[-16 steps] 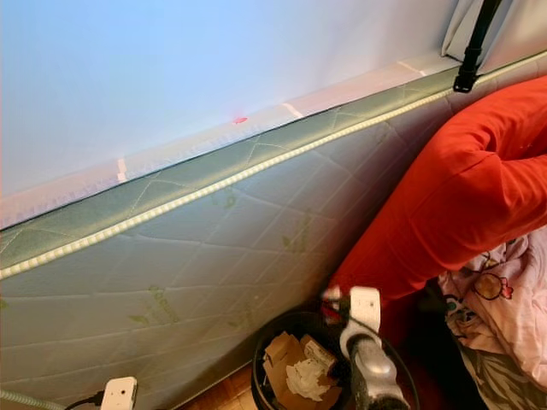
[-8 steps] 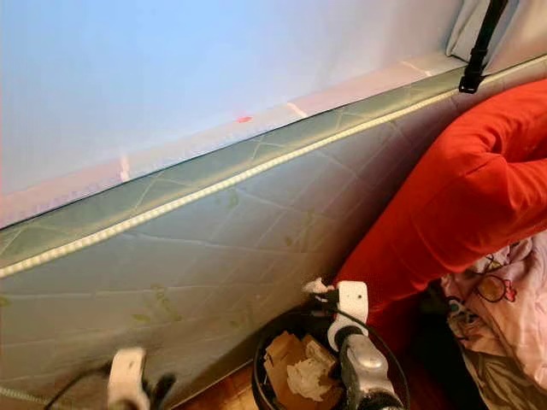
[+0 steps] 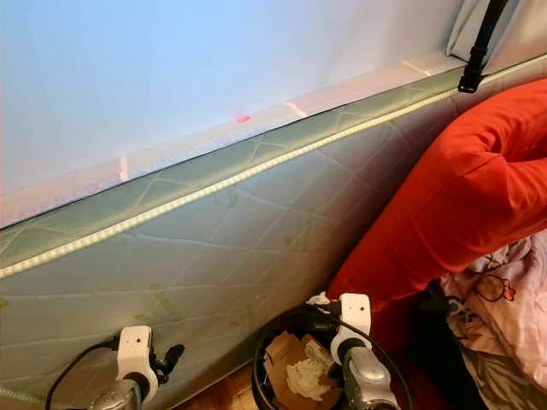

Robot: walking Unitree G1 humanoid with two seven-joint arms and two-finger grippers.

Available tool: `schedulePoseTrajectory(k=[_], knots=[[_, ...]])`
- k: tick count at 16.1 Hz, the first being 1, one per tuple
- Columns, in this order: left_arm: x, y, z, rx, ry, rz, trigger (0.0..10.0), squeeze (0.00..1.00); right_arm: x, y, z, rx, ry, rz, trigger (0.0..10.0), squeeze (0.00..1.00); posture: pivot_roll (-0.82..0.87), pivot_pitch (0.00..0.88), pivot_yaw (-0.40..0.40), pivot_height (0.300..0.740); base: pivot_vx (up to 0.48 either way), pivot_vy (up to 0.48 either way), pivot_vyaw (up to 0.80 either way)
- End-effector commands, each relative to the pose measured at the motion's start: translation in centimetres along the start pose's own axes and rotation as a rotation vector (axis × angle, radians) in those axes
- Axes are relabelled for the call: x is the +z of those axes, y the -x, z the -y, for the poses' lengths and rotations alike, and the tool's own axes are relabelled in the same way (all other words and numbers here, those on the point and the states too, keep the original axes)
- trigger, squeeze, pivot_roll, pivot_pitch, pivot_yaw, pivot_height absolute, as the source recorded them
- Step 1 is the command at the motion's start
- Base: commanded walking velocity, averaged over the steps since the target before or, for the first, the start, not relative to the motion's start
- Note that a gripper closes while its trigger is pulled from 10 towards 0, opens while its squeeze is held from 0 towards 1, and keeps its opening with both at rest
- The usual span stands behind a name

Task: Clean up the room

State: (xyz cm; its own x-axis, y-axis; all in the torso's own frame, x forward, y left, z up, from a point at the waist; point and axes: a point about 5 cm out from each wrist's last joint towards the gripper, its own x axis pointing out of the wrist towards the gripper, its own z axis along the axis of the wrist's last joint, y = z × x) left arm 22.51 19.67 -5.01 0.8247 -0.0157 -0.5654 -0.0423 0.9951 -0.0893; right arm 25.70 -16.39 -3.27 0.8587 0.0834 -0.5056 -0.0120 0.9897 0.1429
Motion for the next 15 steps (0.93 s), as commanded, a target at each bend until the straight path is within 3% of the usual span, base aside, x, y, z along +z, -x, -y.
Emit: schedulePoseTrajectory(k=[1,7,8,9,15], knots=[[-0.3,0.1,0.1,-0.005,-0.01,0.0,10.0,0.0,-0.9,0.3,0.2,-0.008,0.0,-0.037,10.0,0.0,0.02,0.094,-0.02,0.74,0.0,0.0,0.0],[1.1,-0.3,0.6,-0.016,-0.015,0.06,10.0,0.0,-1.0,0.3,0.1,0.007,-0.008,-0.05,10.0,0.0,0.02,0.112,-0.028,0.74,0.0,0.0,0.0],[1.2,-0.4,0.8,-0.019,-0.014,0.066,10.0,0.0,-1.0,0.3,0.1,0.005,-0.006,-0.053,10.0,0.58,0.02,0.116,-0.029,0.74,0.0,0.0,0.0],[1.3,-0.4,0.8,-0.02,-0.014,0.071,10.0,0.0,-1.1,0.3,0.1,0.006,-0.006,-0.057,10.0,1.0,0.02,0.116,-0.029,0.74,0.0,0.0,0.0],[1.4,-0.3,0.8,-0.021,-0.013,0.08,10.0,0.0,-1.6,0.5,0.3,-0.002,-0.004,-0.08,10.0,1.0,0.03,0.126,-0.031,0.74,0.0,0.0,0.0]])
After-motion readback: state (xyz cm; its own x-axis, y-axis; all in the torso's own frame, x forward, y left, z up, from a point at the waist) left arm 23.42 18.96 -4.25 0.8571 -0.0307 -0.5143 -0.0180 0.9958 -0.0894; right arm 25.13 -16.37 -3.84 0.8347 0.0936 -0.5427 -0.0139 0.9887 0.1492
